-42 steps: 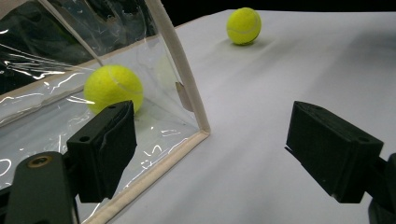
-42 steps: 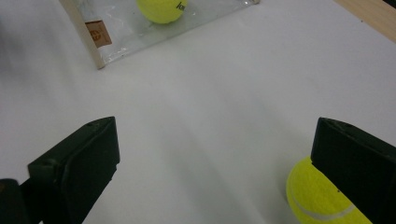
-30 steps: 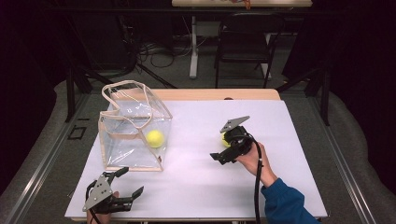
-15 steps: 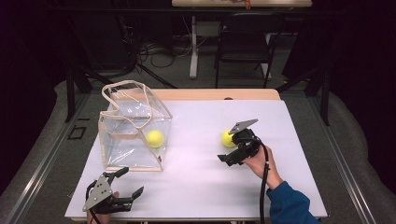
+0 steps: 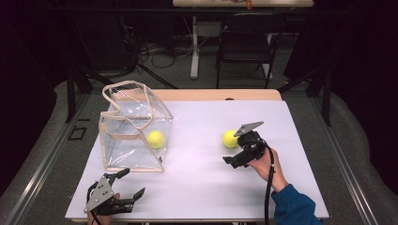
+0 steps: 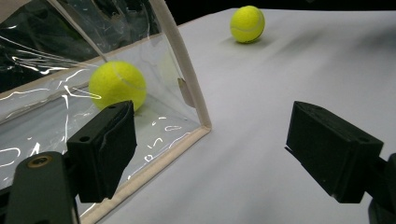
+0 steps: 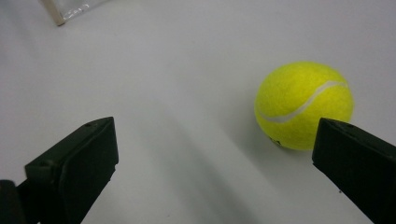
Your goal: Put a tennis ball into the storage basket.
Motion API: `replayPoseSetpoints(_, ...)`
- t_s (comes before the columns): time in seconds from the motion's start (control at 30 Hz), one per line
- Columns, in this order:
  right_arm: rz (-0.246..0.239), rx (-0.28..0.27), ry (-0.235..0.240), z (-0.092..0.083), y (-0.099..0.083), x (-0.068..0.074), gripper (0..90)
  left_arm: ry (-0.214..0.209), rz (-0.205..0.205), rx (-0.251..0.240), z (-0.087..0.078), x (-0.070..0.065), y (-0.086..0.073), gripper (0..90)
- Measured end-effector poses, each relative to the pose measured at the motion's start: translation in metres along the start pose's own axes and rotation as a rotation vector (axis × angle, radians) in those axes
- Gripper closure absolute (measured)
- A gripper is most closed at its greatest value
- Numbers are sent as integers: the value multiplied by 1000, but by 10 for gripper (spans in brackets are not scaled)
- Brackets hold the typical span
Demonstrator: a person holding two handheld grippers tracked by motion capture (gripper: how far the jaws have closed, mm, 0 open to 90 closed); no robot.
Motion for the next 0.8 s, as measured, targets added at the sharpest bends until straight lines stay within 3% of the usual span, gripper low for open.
replayPoseSetpoints(0.07,0,0,0,0,0,0,0,3,-3,-4,-1,1,0,159)
replayPoseSetpoints(0.1,7,26,-65,-2,-9,-11,0,2,-1,-2,0,1,0,159)
replayPoseSetpoints(0.2,15,26,-79,-3,-11,-15,0,-5,6,0,1,-1,1,159)
replayPoseSetpoints(0.8,51,9,-103,0,-7,-35,0,-15,9,-2,3,1,0,159)
Point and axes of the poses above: each handheld gripper's, and its own axes: z roughly forward along the jaws, y roughly out of its top, x roughly to its left, the point moved 5 cm from there along z, roughly forward along the jaws, and after that the axes turned 14 degrees about y, right-handed, at the moved point
